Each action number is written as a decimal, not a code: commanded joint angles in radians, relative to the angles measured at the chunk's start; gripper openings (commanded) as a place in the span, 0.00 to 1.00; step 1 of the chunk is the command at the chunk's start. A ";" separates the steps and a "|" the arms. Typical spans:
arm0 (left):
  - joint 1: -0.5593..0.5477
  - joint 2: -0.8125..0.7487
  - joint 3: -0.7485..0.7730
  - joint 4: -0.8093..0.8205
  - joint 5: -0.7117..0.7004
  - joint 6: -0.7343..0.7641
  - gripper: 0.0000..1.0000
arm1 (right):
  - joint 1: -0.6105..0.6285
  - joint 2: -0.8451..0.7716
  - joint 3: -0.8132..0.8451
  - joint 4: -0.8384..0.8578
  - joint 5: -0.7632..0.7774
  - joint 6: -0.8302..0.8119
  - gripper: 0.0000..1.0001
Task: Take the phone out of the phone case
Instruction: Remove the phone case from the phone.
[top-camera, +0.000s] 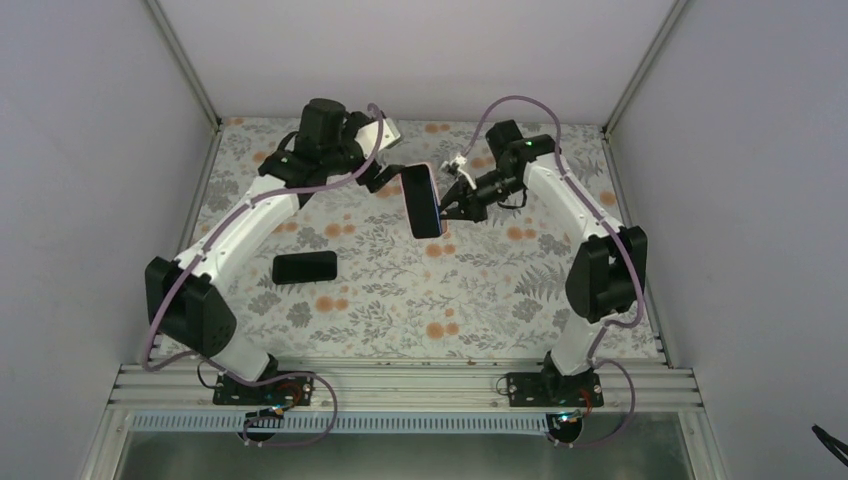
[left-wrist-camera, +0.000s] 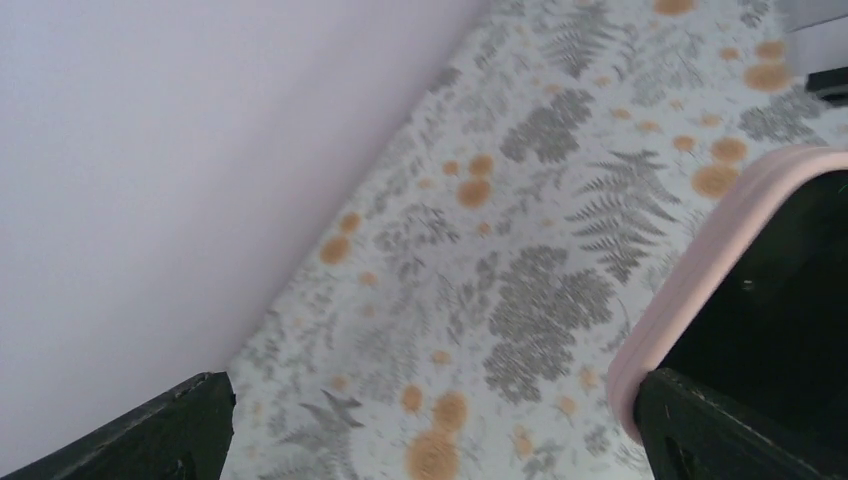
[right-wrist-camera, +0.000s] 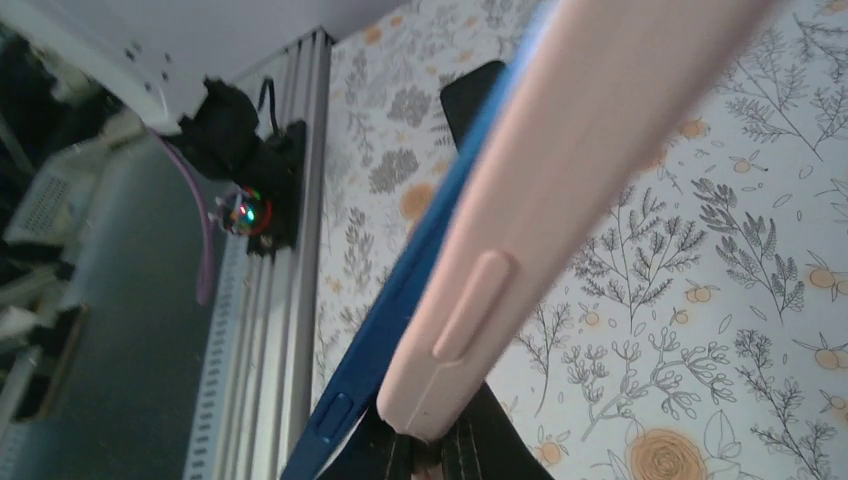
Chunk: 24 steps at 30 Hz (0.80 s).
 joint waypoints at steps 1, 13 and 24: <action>-0.065 -0.076 -0.077 0.265 -0.110 -0.025 1.00 | -0.026 0.042 0.056 0.062 -0.275 0.083 0.03; -0.181 -0.180 -0.274 0.467 -0.321 -0.017 1.00 | -0.146 0.200 0.246 0.580 0.082 0.761 0.03; -0.287 -0.077 -0.371 0.703 -0.563 0.109 1.00 | -0.175 0.270 0.290 0.717 0.197 0.927 0.03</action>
